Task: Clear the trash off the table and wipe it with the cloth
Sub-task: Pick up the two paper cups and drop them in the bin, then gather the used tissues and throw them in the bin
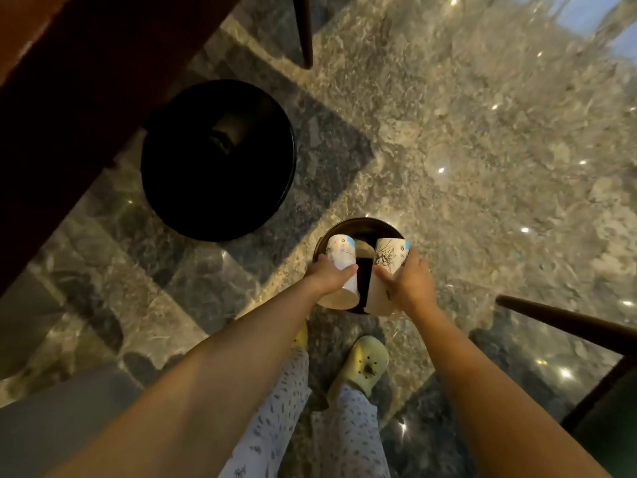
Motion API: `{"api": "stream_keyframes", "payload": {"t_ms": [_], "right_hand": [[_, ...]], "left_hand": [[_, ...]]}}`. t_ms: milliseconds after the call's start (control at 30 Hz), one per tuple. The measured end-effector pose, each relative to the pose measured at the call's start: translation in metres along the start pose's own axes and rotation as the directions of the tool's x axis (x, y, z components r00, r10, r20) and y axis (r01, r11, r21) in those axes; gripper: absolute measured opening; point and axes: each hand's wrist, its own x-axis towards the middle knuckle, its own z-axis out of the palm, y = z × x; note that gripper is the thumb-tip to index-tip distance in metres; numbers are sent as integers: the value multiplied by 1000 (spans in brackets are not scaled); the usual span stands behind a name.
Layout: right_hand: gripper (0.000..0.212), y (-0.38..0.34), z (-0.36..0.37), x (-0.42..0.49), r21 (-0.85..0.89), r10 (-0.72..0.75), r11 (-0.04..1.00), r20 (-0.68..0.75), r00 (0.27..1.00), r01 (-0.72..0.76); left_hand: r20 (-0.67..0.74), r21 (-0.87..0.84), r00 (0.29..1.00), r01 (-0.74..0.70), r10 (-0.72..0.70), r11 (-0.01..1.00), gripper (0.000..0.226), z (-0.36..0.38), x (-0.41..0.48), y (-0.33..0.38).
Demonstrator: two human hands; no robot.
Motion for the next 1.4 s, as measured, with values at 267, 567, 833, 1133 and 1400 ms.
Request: {"api": "stream_keyframes", "payload": {"t_ms": [267, 567, 833, 1133, 1400], "right_hand": [[81, -12, -14, -12, -279, -64, 951, 250, 966, 135], [67, -84, -119, -89, -493, 61, 845, 474, 878, 208], [72, -174, -254, -198, -668, 81, 670, 500, 862, 324], [74, -285, -340, -282, -750, -271, 492, 351, 896, 443], [86, -348, -326, -326, -797, -743, 232, 225, 630, 558]], "left_hand": [[107, 255, 987, -141, 117, 957, 61, -25, -24, 5], [245, 556, 955, -281, 168, 783, 46, -88, -139, 47], [341, 704, 884, -466, 320, 537, 53, -159, -287, 112], [204, 701, 731, -573, 651, 424, 56, -272, -419, 117], [-242, 771, 494, -426, 835, 475, 49, -351, -457, 49]]}}
